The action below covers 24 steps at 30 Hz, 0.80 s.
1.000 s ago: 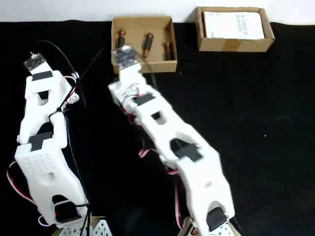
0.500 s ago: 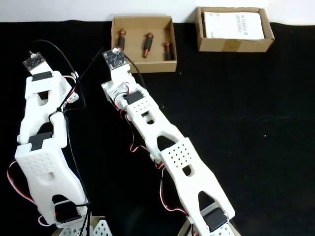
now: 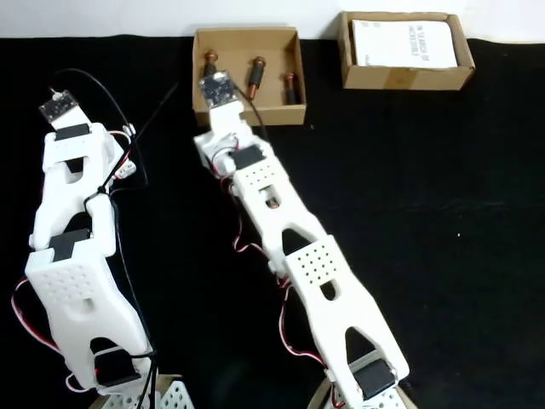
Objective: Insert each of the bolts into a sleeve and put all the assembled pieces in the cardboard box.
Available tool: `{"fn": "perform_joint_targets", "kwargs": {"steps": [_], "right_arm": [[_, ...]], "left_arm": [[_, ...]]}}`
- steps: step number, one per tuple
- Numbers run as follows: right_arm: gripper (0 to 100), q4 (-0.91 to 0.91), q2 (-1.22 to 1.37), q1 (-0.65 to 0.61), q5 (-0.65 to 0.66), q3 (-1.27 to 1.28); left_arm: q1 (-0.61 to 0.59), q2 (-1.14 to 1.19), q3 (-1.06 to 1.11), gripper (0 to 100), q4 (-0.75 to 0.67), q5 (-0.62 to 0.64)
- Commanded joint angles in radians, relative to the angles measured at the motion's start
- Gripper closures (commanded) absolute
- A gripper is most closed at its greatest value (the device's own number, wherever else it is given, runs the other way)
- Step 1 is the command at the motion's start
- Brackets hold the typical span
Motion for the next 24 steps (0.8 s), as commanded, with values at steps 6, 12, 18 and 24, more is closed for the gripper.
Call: {"fn": "perform_joint_targets", "kwargs": {"steps": [6, 12, 18, 24], "right_arm": [[99.3, 0.407, -0.002, 0.008, 0.003, -0.274], [99.3, 0.832, -0.004, 0.022, 0.035, -0.513], [99.2, 1.007, -0.067, 0.01, 0.029, -0.526], [99.2, 1.009, -0.159, -0.047, 0.029, -0.521]], "left_arm": [[-0.012, -0.008, -0.036, 88, -0.009, 0.002], [-0.012, -0.008, -0.036, 88, -0.006, 0.002], [-0.012, -0.008, -0.036, 88, -0.006, 0.002], [-0.012, -0.008, -0.036, 88, -0.005, 0.002]]}}
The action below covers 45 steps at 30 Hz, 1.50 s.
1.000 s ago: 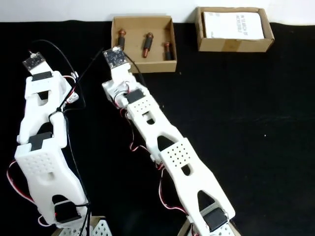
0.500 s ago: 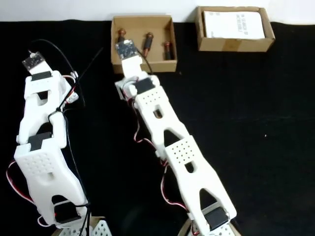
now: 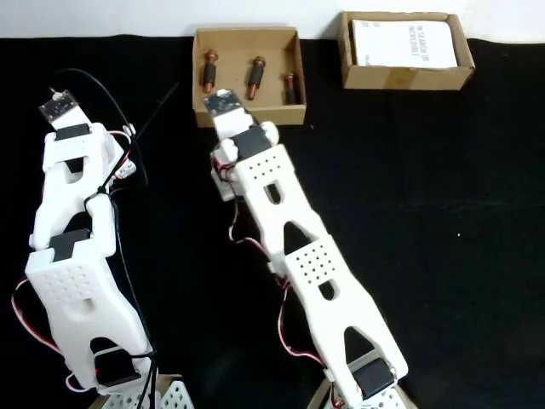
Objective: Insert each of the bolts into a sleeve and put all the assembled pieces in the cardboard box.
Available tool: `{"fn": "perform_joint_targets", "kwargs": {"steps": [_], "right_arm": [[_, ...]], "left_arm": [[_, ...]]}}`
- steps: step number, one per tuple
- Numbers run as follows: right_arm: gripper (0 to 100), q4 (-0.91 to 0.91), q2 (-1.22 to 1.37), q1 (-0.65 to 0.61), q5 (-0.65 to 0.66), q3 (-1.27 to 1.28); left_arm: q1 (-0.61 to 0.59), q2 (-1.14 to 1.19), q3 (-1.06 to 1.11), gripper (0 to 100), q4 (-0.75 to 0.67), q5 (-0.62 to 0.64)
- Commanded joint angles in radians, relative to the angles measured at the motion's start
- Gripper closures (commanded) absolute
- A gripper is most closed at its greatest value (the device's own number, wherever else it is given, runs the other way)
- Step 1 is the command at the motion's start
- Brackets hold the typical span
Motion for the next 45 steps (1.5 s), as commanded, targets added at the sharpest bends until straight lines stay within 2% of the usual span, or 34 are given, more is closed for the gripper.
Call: {"fn": "perform_joint_targets", "kwargs": {"steps": [1, 10, 16, 25, 28, 34, 42, 45], "right_arm": [[99.2, 0.01, -0.139, -0.031, 0.003, -0.114], [99.2, 0.015, -0.091, -0.05, 0.003, -0.113], [99.2, 0.015, -0.174, -0.048, 0.005, -0.074], [99.2, 0.01, -0.579, -0.048, 0.002, 0.648], [99.2, 0.007, -0.67, -0.05, -0.072, 0.832], [99.2, -0.036, -0.664, -0.061, -0.173, 1.029], [98.8, -0.252, -0.63, -0.085, -0.175, 1.191], [92.1, -0.263, -0.63, -0.105, -0.173, 1.257]], "left_arm": [[-0.012, -0.008, -0.036, 88, -0.005, 0.002], [-0.012, -0.008, -0.036, 88, -0.005, 0.002], [-0.012, -0.008, -0.036, 88, -0.005, 0.0], [-0.012, -0.008, -0.036, 88, -0.006, 0.0], [-0.01, -0.008, -0.035, 88, -0.005, 0.0], [0.016, -0.013, -0.033, 88, -0.008, -0.08], [0.027, -0.015, -0.031, 92, -0.009, -0.114], [0.027, -0.013, -0.035, 92, -0.009, -0.112]]}}
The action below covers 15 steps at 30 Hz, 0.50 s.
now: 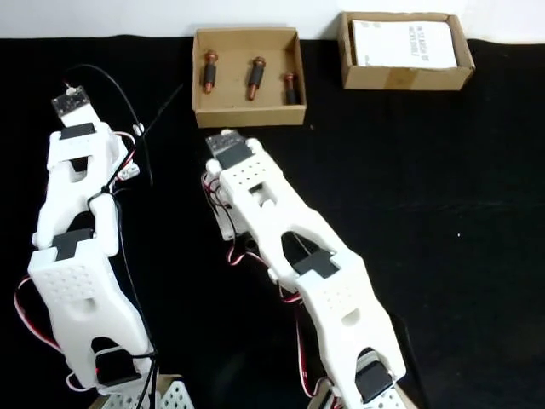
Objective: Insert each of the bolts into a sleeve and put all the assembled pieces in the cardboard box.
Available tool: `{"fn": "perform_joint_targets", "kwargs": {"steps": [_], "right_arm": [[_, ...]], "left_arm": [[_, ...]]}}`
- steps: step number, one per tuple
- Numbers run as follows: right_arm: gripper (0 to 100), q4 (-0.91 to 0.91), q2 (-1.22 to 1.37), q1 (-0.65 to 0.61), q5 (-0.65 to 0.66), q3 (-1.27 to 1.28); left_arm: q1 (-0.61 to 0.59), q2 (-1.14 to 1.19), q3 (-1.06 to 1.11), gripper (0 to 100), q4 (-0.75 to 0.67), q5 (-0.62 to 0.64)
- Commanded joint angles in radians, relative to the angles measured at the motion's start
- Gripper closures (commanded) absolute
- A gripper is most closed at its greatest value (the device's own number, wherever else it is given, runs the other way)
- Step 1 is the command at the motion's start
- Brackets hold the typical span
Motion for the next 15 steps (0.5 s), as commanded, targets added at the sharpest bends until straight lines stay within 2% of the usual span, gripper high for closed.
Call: {"fn": "perform_joint_targets", "kwargs": {"steps": [1, 5, 15], "right_arm": [[87.6, -0.03, -0.028, -0.031, -0.002, 0.065], [72.1, -0.028, -0.031, -0.042, -0.002, 0.125], [74.5, 0.022, -0.074, -0.035, -0.002, 0.156]], "left_arm": [[0.008, -0.013, -0.035, 92, -0.009, -0.005], [0.008, -0.013, -0.036, 92, -0.011, -0.005], [0.008, -0.013, -0.036, 92, -0.011, -0.003]]}}
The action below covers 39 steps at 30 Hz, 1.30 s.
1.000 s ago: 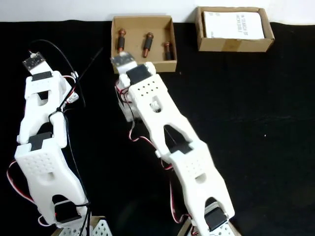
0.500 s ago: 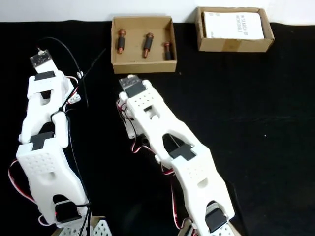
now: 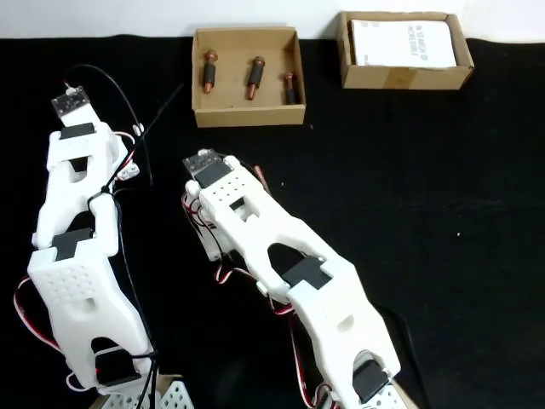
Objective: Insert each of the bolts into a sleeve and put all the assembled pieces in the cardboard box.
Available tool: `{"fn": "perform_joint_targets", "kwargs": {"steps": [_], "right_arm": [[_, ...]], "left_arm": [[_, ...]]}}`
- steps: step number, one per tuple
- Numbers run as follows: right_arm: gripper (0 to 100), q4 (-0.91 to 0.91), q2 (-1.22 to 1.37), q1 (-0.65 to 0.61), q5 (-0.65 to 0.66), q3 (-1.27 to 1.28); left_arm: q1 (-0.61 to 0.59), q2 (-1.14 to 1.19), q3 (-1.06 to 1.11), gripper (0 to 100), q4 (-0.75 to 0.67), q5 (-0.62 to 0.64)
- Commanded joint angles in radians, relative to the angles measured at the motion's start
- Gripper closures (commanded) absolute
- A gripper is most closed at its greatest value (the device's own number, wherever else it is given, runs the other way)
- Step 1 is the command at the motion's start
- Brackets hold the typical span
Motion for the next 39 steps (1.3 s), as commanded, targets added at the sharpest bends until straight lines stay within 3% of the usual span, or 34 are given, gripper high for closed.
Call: {"fn": "perform_joint_targets", "kwargs": {"steps": [1, 12, 16, 23, 34, 39], "right_arm": [[74.5, 0.025, -0.028, 0.021, -0.002, 0.028], [74.6, -0.031, -0.03, 0.05, 0.002, 0.028], [75.3, -0.031, -0.03, 0.05, 0.057, 0.028], [99.6, -0.085, -0.031, 0.051, 0.063, 0.028], [99.2, 0.019, -0.056, 0.058, 0.064, 0.018], [99.2, 0.085, -0.254, 0.137, 0.064, 0.019]], "left_arm": [[0.008, -0.013, -0.036, 92, -0.011, -0.003], [0.008, -0.013, -0.036, 92, -0.011, -0.003], [0.008, -0.013, -0.036, 92, -0.011, -0.003], [0.008, -0.013, -0.036, 92, -0.011, -0.003], [0.008, -0.013, -0.036, 92, -0.011, -0.003], [0.01, -0.018, -0.045, 90, -0.003, 0.048]]}}
